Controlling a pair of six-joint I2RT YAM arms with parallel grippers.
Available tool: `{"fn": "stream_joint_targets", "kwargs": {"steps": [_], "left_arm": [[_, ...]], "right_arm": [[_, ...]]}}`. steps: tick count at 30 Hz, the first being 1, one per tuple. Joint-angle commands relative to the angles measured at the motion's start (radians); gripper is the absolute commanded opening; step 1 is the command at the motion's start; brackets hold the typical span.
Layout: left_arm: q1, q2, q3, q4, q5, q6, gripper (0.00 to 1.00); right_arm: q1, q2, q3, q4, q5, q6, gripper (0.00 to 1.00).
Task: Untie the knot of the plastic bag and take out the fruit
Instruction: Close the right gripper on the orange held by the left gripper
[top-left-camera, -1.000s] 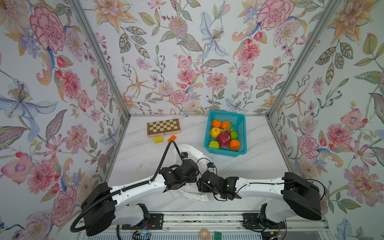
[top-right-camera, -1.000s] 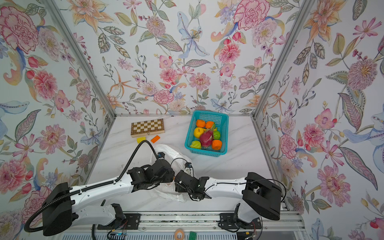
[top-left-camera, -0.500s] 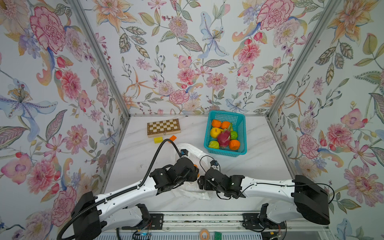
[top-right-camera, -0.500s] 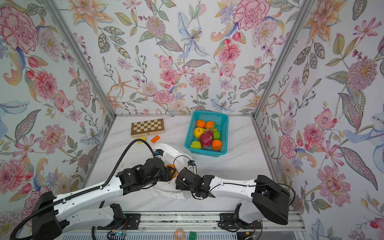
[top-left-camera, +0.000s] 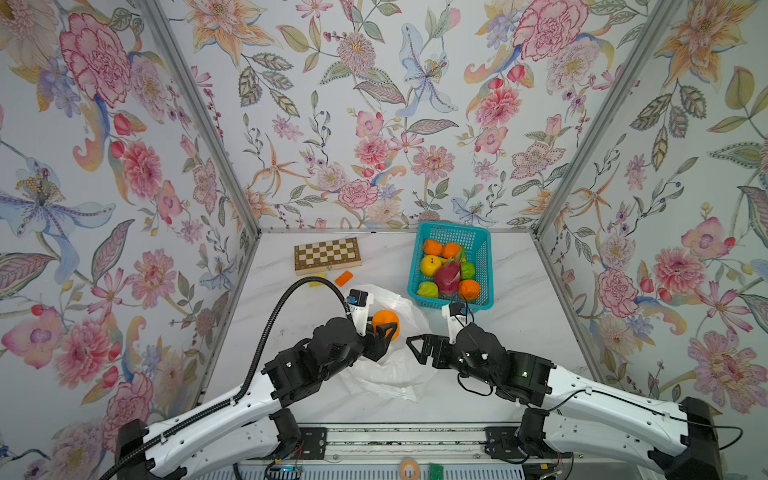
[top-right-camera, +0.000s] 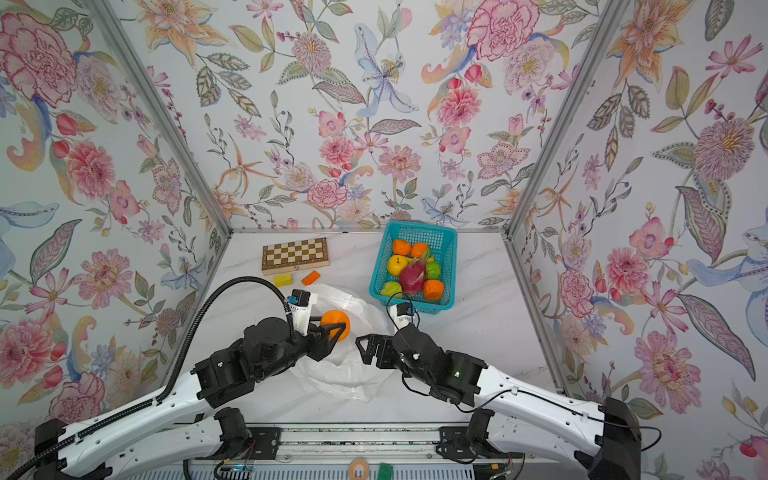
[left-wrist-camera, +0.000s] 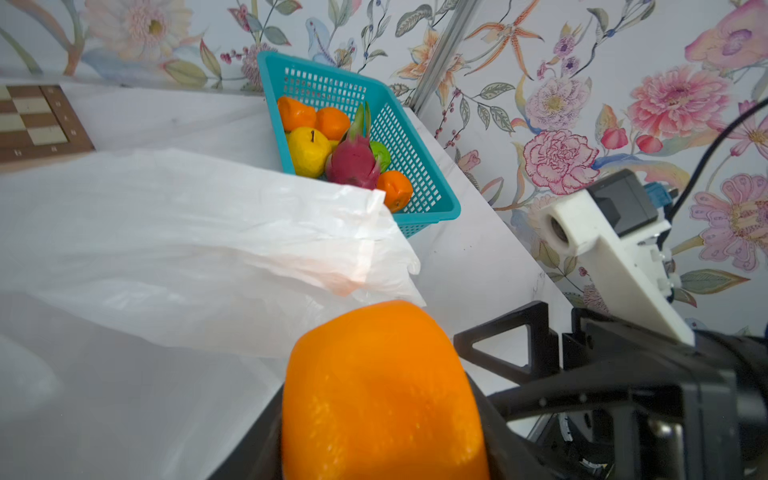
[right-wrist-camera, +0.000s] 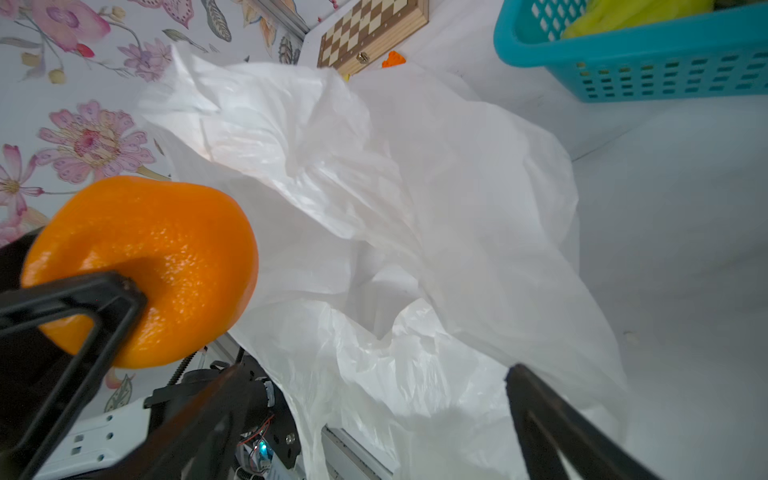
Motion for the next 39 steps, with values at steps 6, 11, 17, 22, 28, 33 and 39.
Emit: {"fn": "stream_joint_targets", "kwargs": {"steps": [6,11,17,22,28,33,39], "left_arm": [[-0.007,0.023,0.061,0.181,0.125,0.534,0.48],[-0.009,0.073,0.079,0.306,0.289,0.664,0.51],[-0.007,0.172,0.14,0.397,0.382,0.715,0.51],[-0.005,0.238,0.198,0.415,0.442,0.72,0.51],[-0.01,0.271,0.216,0.452,0.472,0.696,0.51],[-0.009,0.281,0.217,0.445,0.49,0.689,0.51],[-0.009,0.262,0.192,0.439,0.483,0.689,0.54]], "right_arm": [[-0.161,-0.161,0.079,-0.017,-0.166,-0.048,0.99],[-0.22,-0.155,0.138,0.037,-0.339,-0.052,0.99],[-0.222,-0.124,0.119,0.199,-0.455,0.034,0.99],[-0.222,-0.124,0.087,0.242,-0.445,0.051,0.99],[-0.223,-0.121,0.079,0.27,-0.43,0.042,0.91],[-0.236,-0.124,0.065,0.303,-0.404,0.034,0.73],[-0.269,-0.099,0.076,0.319,-0.406,0.035,0.61]]}}
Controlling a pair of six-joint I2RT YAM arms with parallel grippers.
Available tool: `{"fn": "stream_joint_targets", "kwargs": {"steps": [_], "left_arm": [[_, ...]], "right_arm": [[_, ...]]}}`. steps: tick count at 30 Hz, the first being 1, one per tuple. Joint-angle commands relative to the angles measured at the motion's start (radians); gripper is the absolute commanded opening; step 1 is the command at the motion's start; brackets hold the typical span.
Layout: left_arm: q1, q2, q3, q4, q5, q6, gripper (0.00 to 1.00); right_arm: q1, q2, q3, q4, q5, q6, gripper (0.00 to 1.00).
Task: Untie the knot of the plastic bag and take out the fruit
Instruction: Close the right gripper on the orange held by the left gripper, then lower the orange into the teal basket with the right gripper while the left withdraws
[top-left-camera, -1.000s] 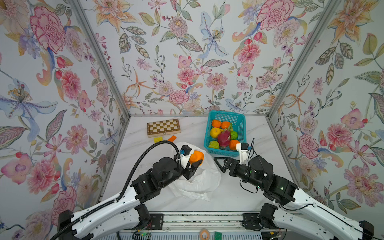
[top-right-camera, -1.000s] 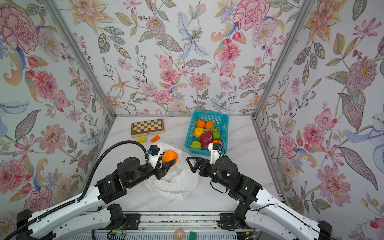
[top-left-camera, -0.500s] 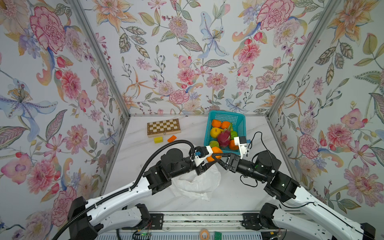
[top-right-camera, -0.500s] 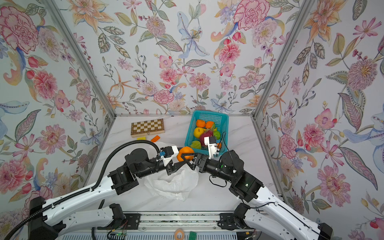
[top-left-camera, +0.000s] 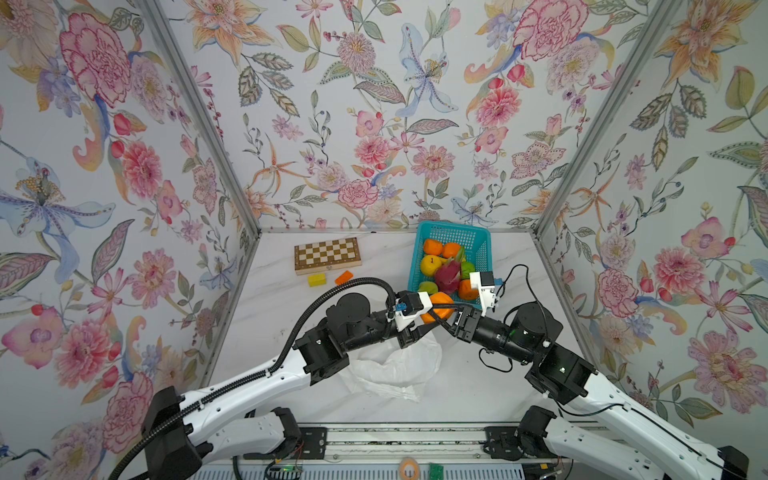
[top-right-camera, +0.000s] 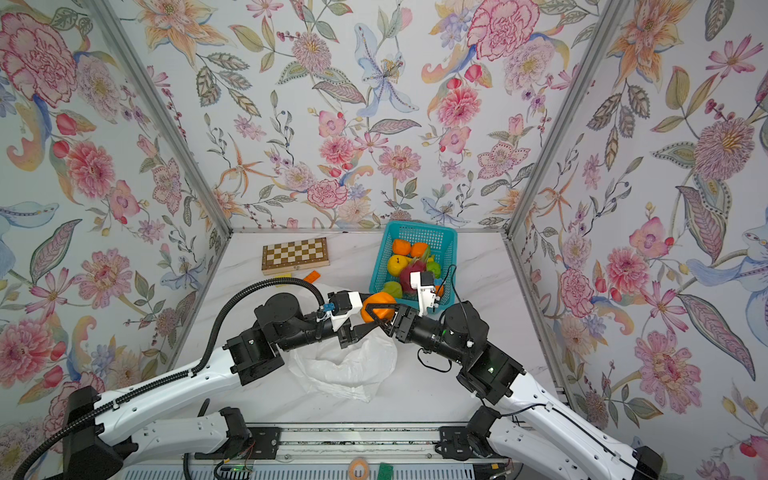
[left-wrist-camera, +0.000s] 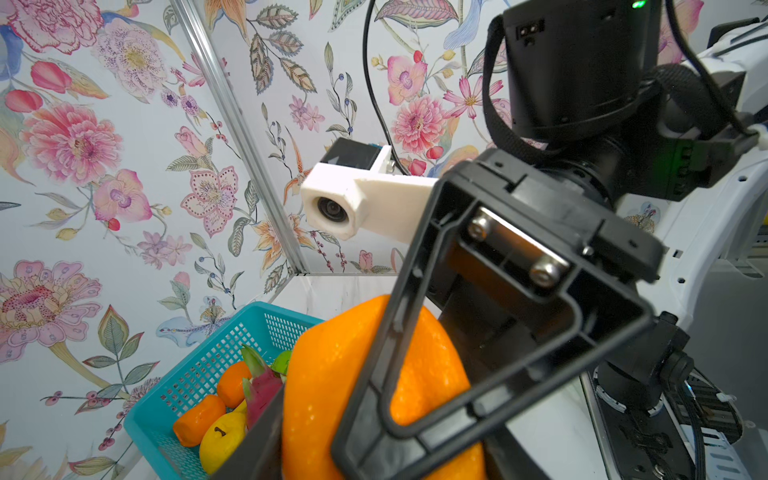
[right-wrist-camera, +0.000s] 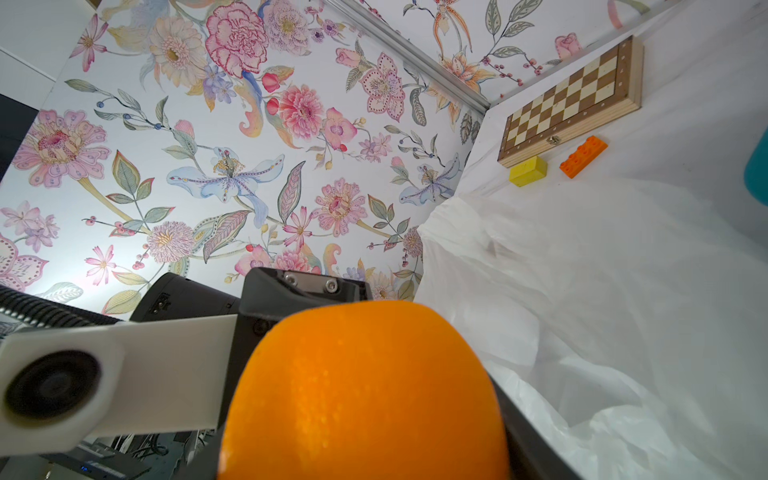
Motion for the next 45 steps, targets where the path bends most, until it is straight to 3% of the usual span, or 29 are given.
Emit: {"fn": "stream_joint_targets", "kwargs": {"steps": [1,4,8,14,20,28,31,45], "left_arm": [[-0.01,-0.017,0.008,0.01,0.024,-0.02,0.56],[-0.009,-0.024,0.017,-0.027,-0.017,-0.01,0.67],[-0.008,-0.041,0.035,-0.084,-0.103,-0.024,0.98],[-0.01,-0.094,0.067,-0.195,-0.184,-0.08,0.99],[-0.01,-0.118,0.115,-0.329,-0.269,-0.246,0.99],[-0.01,-0.092,0.198,-0.516,-0.337,-0.376,0.99],[-0.01,-0.088,0.202,-0.54,-0.349,-0.387,0.99],[-0.009,-0.088,0.186,-0.522,-0.336,-0.355,0.99]], "right_arm": [[-0.033,0.025,0.008,0.055,0.013,-0.037,0.59],[-0.057,0.053,0.033,0.05,-0.012,-0.046,0.56],[-0.109,0.101,0.096,-0.009,-0.016,-0.096,0.56],[-0.259,0.222,0.24,-0.152,-0.039,-0.207,0.55],[-0.444,0.421,0.414,-0.282,-0.068,-0.311,0.53],[-0.608,0.698,0.616,-0.429,0.004,-0.439,0.5],[-0.641,0.812,0.693,-0.47,0.056,-0.501,0.46],[-0.669,1.356,1.19,-0.657,0.375,-0.635,0.44]]}}
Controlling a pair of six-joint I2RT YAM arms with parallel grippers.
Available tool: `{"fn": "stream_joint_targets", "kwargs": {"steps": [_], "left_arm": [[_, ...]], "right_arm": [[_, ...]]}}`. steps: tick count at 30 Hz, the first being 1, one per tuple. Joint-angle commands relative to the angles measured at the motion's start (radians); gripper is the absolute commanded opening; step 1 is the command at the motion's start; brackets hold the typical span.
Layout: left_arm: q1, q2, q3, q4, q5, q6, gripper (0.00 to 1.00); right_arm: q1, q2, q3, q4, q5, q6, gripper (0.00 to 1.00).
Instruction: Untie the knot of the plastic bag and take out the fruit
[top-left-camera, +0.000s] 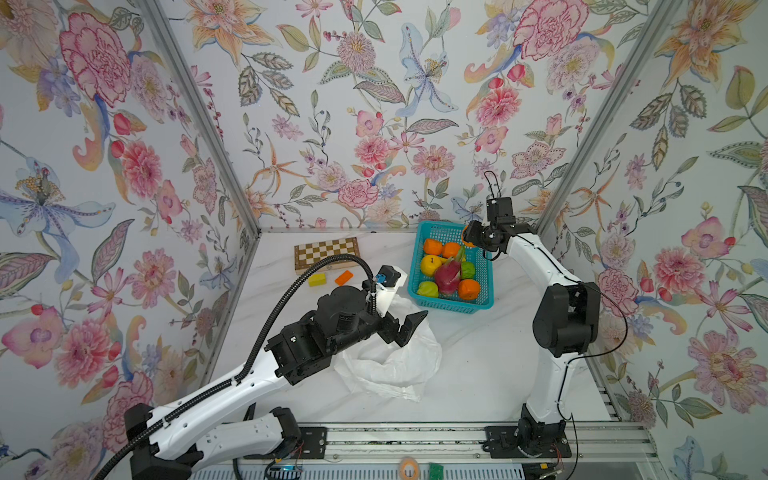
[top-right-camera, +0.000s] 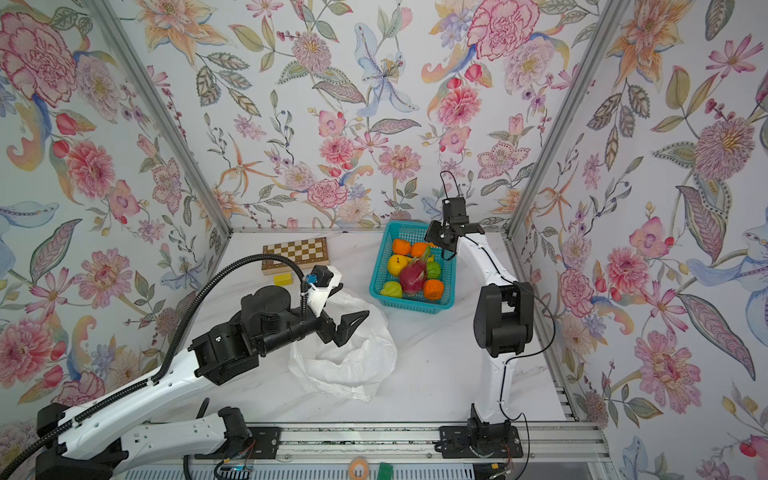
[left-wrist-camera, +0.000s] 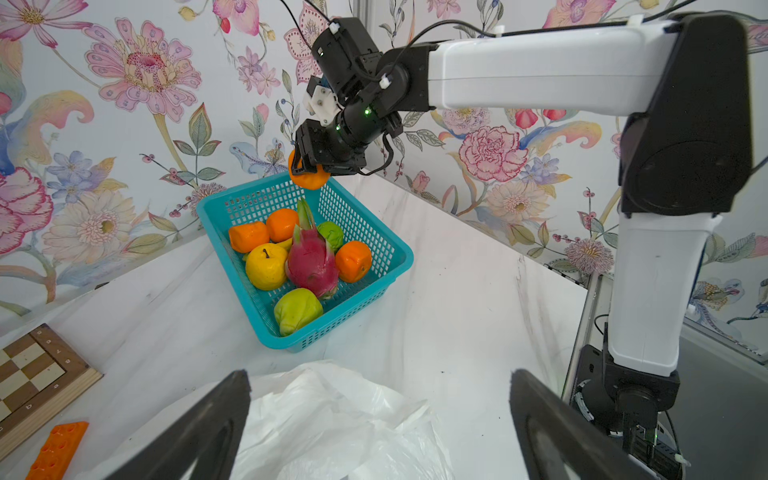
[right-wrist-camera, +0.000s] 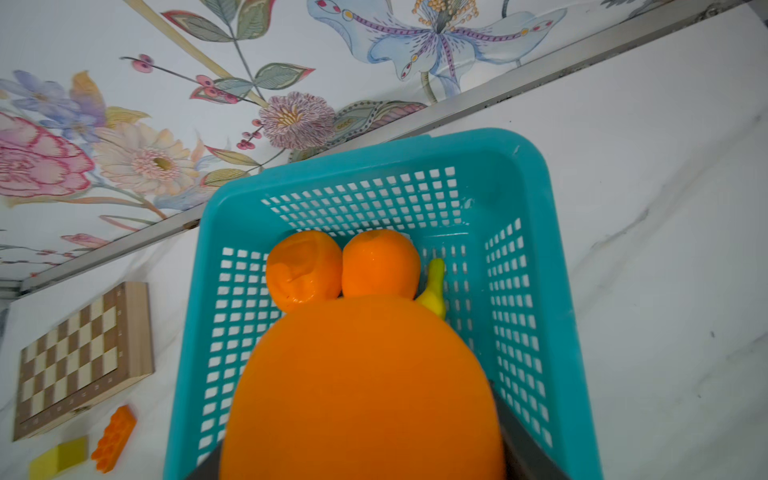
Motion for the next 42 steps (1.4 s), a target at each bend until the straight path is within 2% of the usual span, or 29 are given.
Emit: {"fn": "stream_joint_targets", "kwargs": {"steps": [1,6,13,17,21,27,31,33,38,42], "left_arm": [[-0.007,-0.004,0.016,-0.006,-0.016,0.026,0.99],[-0.008,-0.012,0.008,0.001,-0.032,0.055,0.99],[-0.008,-0.005,0.002,0.012,-0.037,0.086,0.99],[-0.007,-0.005,0.004,0.011,-0.042,0.099,0.99],[-0.009,-0.014,0.005,0.005,-0.058,0.105,0.99],[-0.008,-0.033,0.006,-0.007,-0.067,0.097,0.99],[-0.008,-0.056,-0.009,0.009,-0.098,0.08,0.99],[-0.007,-0.074,-0.023,0.023,-0.147,0.057,0.99],[0.002,-0.15,-0.078,0.059,-0.319,0.035,0.99],[0.06,-0.221,-0.13,0.058,-0.433,0.039,0.99]], "right_arm": [[-0.002,0.098,0.116,-0.096,0.123,-0.057,0.44],[0.001,0.261,0.301,-0.195,0.165,-0.069,0.46],[0.04,0.419,0.441,-0.279,0.323,-0.019,0.49],[0.045,0.446,0.432,-0.285,0.294,0.029,0.54],[0.045,0.431,0.437,-0.287,0.257,0.048,0.67],[0.047,0.311,0.429,-0.285,0.226,0.046,0.82],[0.05,0.194,0.387,-0.283,0.21,0.04,0.87],[0.051,0.12,0.34,-0.266,0.179,0.04,0.89],[0.051,-0.159,0.025,-0.089,0.116,0.043,0.9],[0.027,-0.427,-0.312,0.097,0.091,0.035,0.93]]}}
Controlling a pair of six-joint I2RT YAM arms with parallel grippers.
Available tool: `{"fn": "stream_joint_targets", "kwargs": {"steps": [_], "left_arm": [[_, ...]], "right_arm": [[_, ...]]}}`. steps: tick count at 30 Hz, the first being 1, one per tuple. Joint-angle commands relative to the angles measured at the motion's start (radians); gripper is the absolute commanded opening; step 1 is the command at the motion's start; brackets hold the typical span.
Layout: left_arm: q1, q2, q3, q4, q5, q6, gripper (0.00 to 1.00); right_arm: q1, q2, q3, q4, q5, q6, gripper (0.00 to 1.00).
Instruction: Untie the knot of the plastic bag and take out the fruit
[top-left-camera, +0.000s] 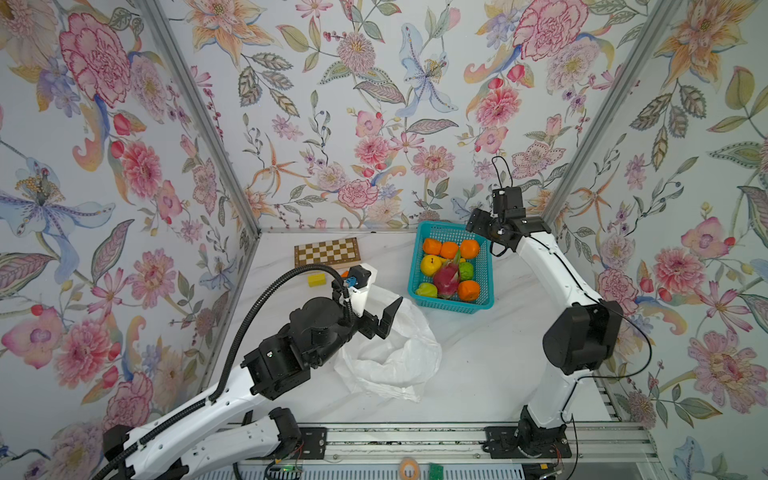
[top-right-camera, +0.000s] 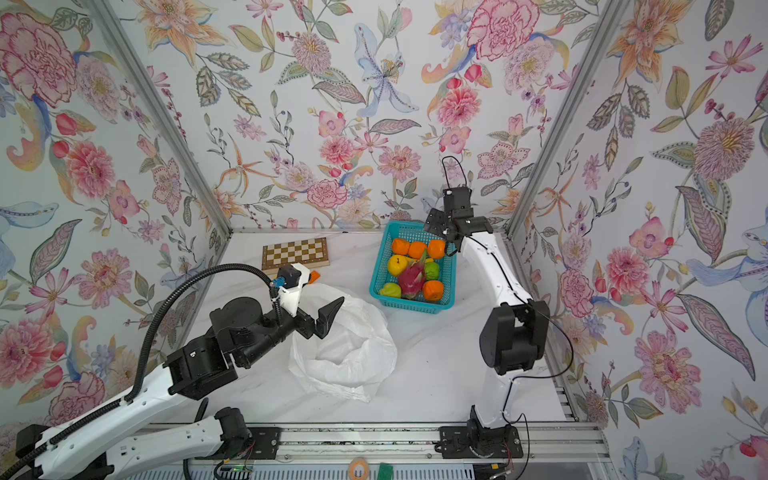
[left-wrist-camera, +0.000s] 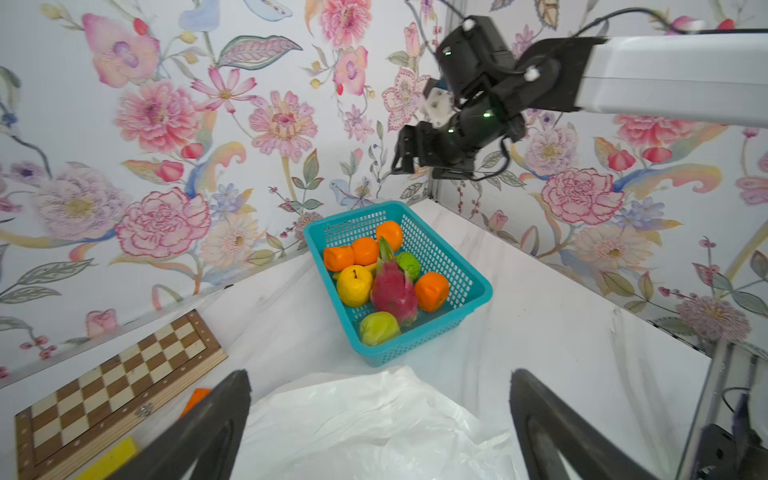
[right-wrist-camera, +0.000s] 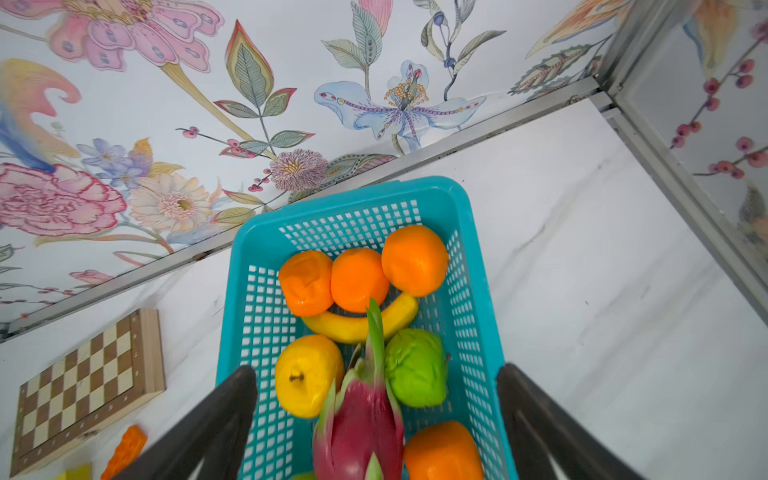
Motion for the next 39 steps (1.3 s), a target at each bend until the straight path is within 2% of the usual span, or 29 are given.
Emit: {"fn": "stream_joint_targets", "kwargs": {"steps": [1,4,9,14,18,22,26,28,30,31,32,33,34,35,37,39], "left_arm": [[0.059,-0.06,-0.046,0.016,-0.155,-0.014,0.99],[0.144,-0.115,-0.097,0.012,-0.188,-0.023,0.99],[0.339,-0.17,-0.187,0.019,-0.161,-0.04,0.99],[0.535,-0.168,-0.296,0.101,-0.092,-0.03,0.99],[0.69,-0.109,-0.365,0.151,-0.022,-0.03,0.99],[0.788,-0.051,-0.441,0.225,0.026,-0.043,0.99],[0.828,-0.021,-0.52,0.328,0.031,-0.045,0.99],[0.834,-0.021,-0.572,0.395,0.023,-0.026,0.99],[0.842,-0.022,-0.612,0.44,0.012,-0.019,0.99],[0.849,-0.021,-0.634,0.469,0.016,-0.007,0.99],[0.854,-0.019,-0.653,0.496,0.02,0.004,0.99],[0.858,-0.014,-0.676,0.532,0.027,0.022,0.99],[0.861,-0.005,-0.698,0.574,0.03,0.035,0.99],[0.867,0.008,-0.714,0.618,0.035,0.044,0.99],[0.885,0.054,-0.791,0.765,0.086,0.08,0.99],[0.915,0.133,-0.829,0.902,0.138,0.083,0.99]], "right_arm": [[-0.023,-0.166,-0.24,0.173,-0.042,0.003,0.93],[-0.053,-0.356,-0.489,0.3,-0.02,0.003,0.97],[-0.143,-0.62,-0.863,0.479,0.038,-0.015,0.99],[-0.256,-0.724,-1.128,0.647,0.043,-0.024,0.99],[-0.285,-0.681,-1.237,0.779,0.133,-0.12,0.99],[-0.306,-0.541,-1.281,0.946,0.141,-0.194,0.99],[-0.311,-0.358,-1.313,1.231,0.081,-0.239,0.99],[-0.285,-0.306,-1.268,1.242,0.063,-0.317,0.99],[-0.261,-0.232,-1.289,1.378,0.06,-0.372,0.99],[-0.245,-0.229,-1.306,1.428,0.077,-0.39,0.99],[-0.245,-0.25,-1.319,1.407,0.057,-0.387,0.99],[-0.265,-0.242,-1.369,1.491,0.004,-0.382,0.99],[-0.278,-0.187,-1.438,1.689,-0.033,-0.384,0.99],[-0.277,-0.179,-1.467,1.782,-0.033,-0.388,0.99],[-0.284,-0.223,-1.422,1.607,-0.058,-0.384,0.99],[-0.283,-0.2,-1.412,1.629,-0.043,-0.381,0.99]]}}
